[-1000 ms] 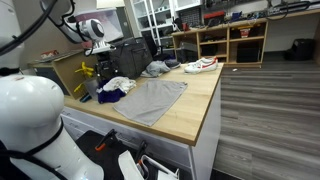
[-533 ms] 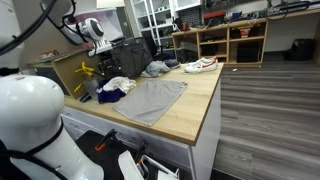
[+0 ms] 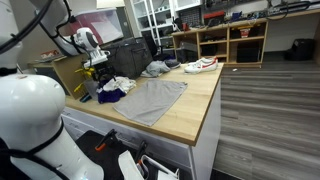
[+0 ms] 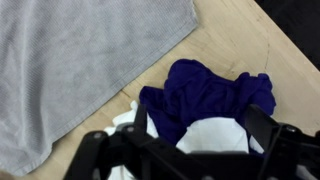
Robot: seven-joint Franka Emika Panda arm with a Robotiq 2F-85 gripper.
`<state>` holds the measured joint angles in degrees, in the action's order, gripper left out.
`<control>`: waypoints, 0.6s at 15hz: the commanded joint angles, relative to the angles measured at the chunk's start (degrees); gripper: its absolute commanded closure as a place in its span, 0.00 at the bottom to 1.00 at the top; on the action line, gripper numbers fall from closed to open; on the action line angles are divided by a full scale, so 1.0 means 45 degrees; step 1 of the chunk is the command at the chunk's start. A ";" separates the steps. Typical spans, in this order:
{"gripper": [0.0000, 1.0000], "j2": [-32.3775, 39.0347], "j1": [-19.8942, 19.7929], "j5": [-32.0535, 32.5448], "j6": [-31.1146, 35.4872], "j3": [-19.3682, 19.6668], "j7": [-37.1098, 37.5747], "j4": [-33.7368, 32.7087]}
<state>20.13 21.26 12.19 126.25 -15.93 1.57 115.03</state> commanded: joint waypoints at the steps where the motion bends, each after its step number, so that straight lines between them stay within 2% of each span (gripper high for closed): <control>1: 0.00 -0.1033 0.0082 0.0299 0.0688 0.0083 0.0336 0.1892; 5: 0.00 -0.1113 0.0086 0.0609 0.0694 0.0153 0.0421 0.2958; 9: 0.00 -0.0854 0.0195 0.1252 0.0483 0.0232 0.0682 0.3338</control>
<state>17.46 21.47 15.20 127.99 -15.39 2.31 127.67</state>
